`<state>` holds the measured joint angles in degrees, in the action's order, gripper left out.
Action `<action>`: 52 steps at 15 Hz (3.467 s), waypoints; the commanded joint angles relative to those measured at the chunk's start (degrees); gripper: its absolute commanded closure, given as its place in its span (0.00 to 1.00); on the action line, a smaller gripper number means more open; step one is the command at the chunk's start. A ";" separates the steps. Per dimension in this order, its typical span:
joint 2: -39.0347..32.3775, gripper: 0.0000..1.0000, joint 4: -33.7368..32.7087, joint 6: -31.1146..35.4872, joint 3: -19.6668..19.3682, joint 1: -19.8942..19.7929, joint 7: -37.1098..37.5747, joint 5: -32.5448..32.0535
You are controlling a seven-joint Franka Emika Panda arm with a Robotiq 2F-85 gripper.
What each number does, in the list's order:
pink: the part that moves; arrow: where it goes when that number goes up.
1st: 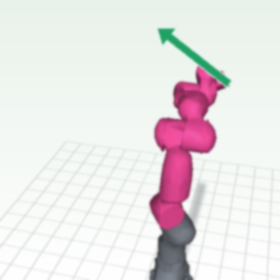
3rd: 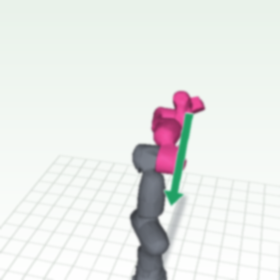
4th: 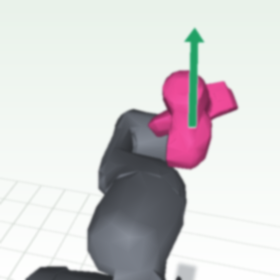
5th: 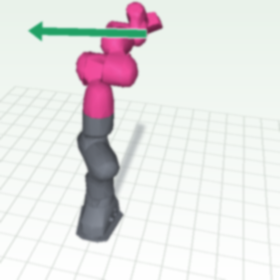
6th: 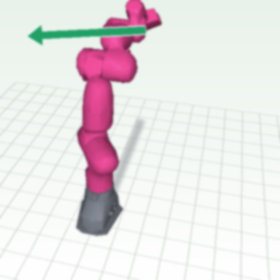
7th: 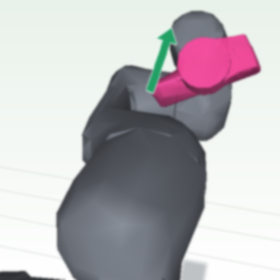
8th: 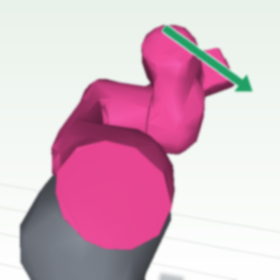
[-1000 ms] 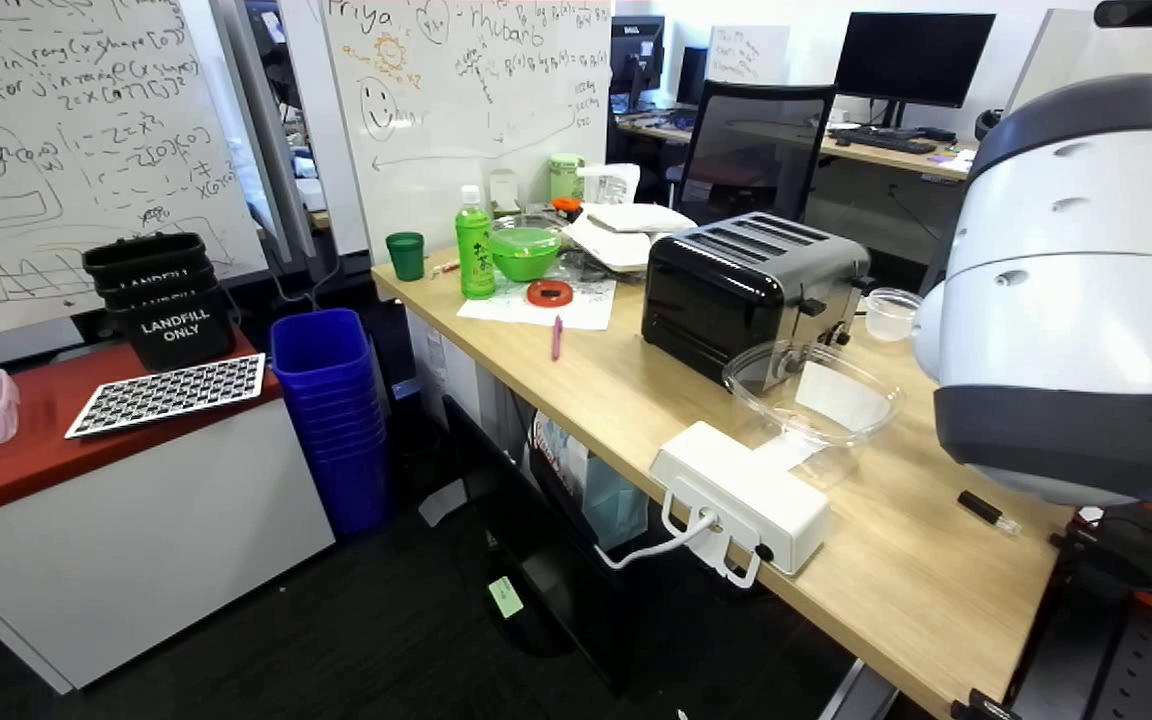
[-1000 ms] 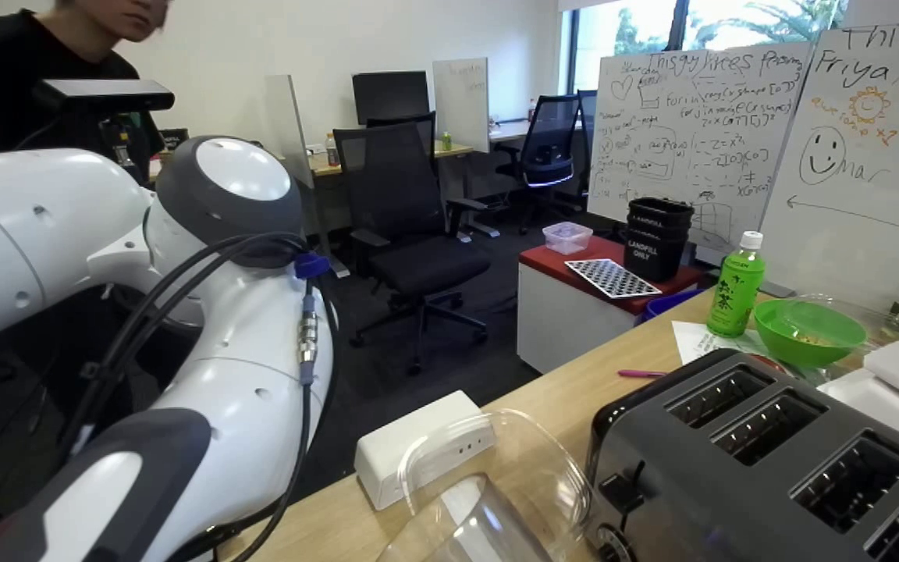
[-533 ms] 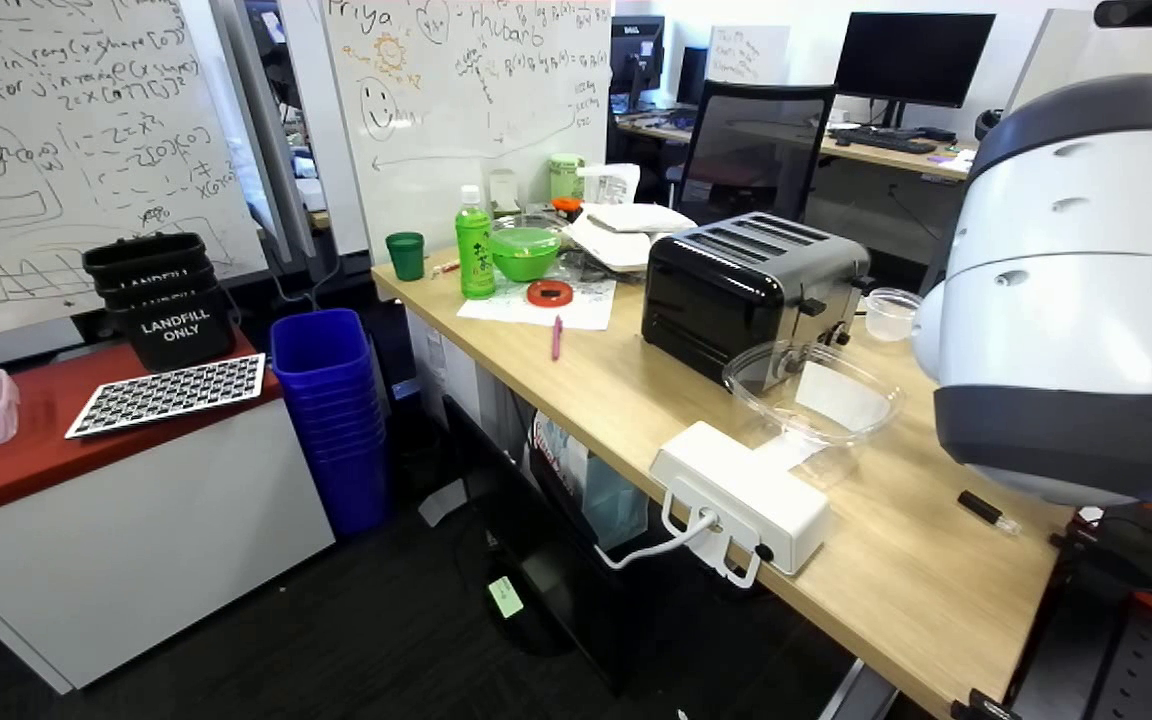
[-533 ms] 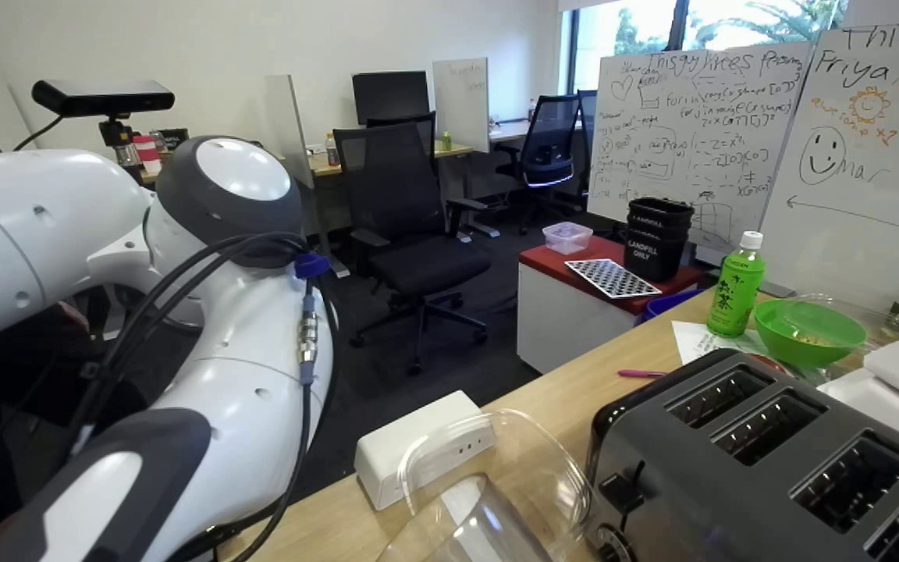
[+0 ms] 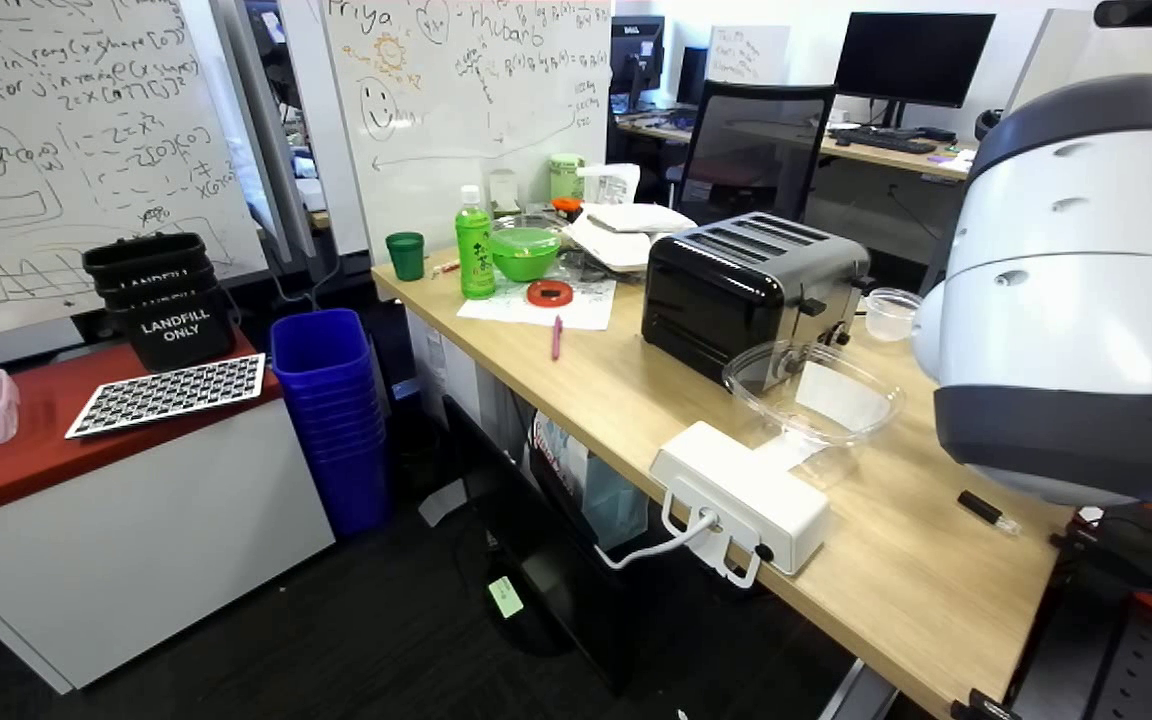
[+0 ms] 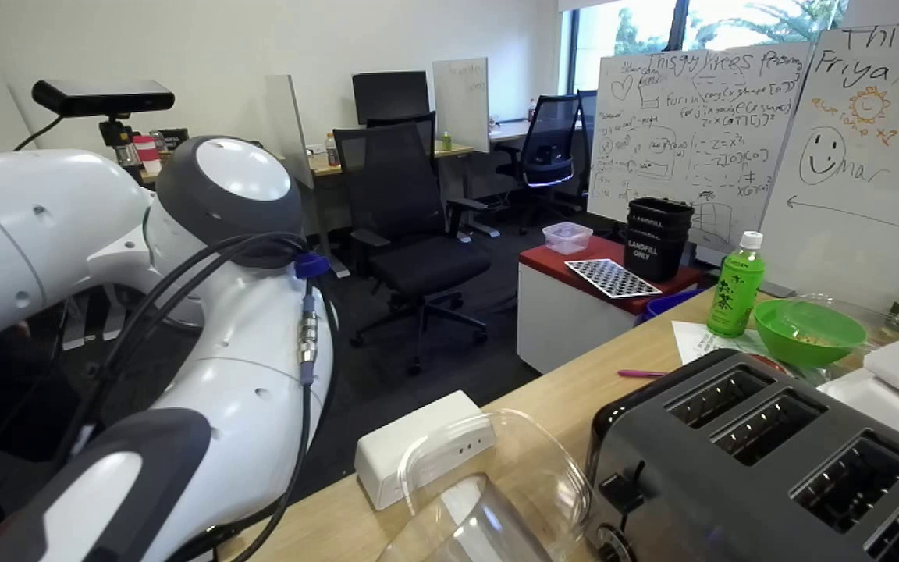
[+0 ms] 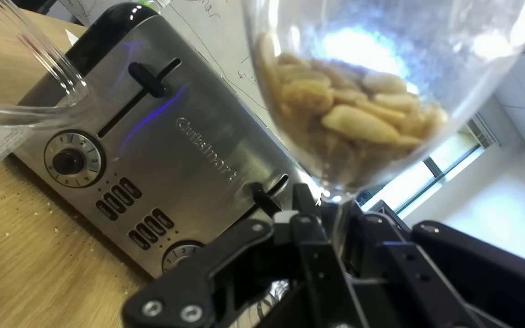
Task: Pour the contents in the wine glass into the clear bowl
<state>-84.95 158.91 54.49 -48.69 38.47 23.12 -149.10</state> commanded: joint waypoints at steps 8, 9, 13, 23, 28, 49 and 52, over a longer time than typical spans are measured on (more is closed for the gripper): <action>0.07 0.96 0.37 3.82 2.64 7.08 -14.11 -0.01; 0.07 0.96 0.35 4.74 2.76 8.13 -16.81 -0.01; 0.06 0.96 -0.04 8.59 2.70 9.82 -26.86 0.00; 0.09 0.85 -0.05 9.45 1.74 8.91 -30.41 0.04; 0.09 0.85 -0.06 9.45 1.72 8.85 -30.40 0.04; 0.09 0.96 -0.10 7.04 -0.16 9.20 -28.42 0.05; 0.08 0.96 -0.05 4.85 -2.05 8.05 -26.37 0.08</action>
<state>-84.95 158.87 62.56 -49.10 48.58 -5.67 -149.03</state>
